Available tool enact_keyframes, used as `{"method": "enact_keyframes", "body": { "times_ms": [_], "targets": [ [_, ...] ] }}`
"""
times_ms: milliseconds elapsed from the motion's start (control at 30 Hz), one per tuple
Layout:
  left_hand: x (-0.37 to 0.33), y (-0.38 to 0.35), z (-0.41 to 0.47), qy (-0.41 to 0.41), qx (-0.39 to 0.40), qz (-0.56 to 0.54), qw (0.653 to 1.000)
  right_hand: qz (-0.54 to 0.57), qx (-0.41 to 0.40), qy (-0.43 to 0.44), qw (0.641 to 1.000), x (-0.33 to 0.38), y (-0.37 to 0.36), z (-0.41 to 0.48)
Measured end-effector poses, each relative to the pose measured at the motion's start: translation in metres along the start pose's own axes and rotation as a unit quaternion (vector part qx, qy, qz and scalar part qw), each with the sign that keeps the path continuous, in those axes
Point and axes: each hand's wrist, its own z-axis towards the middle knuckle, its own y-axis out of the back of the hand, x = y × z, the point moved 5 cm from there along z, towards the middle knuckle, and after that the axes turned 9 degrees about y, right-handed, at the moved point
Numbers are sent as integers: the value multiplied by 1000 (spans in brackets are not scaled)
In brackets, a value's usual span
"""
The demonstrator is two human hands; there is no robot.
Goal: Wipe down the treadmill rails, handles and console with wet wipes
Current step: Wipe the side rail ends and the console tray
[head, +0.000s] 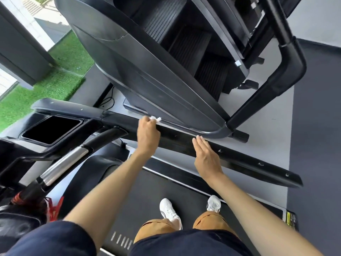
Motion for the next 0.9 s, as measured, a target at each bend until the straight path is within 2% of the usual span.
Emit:
{"method": "enact_keyframes", "body": {
  "times_ms": [67, 167, 200, 267, 333, 400, 467, 600, 800, 900],
  "targets": [
    [-26, -26, -25, -44, 39, -11, 998, 1, 11, 10, 1000, -1, 1, -1],
    [-65, -42, -56, -153, 100, -62, 981, 16, 20, 29, 999, -6, 4, -5],
    [-68, -39, -57, -163, 109, -86, 977, 21, 17, 37, 999, -8, 7, -7],
    [-57, -18, -42, -109, 71, -141, 981, 9, 4, 59, 998, -10, 13, -10],
    [-29, 9, -17, -9, -6, -144, 989, -13, -15, 68, 997, -12, 18, -9],
    [0, 22, 6, 49, -53, -85, 994, -15, -22, 63, 998, -11, 19, -6],
    [8, 12, 11, 67, -37, -27, 997, -12, -34, 69, 997, -10, 18, -5],
    [-36, -29, -35, 8, 3, -2, 1000, -15, -27, 87, 996, -13, 15, -16],
    [-73, -46, -58, -130, 89, -72, 985, -45, -22, 80, 996, -37, 25, -31],
    [-43, -6, -28, -76, 2, -95, 993, -38, -30, 59, 997, -49, 32, -33]
  ]
}}
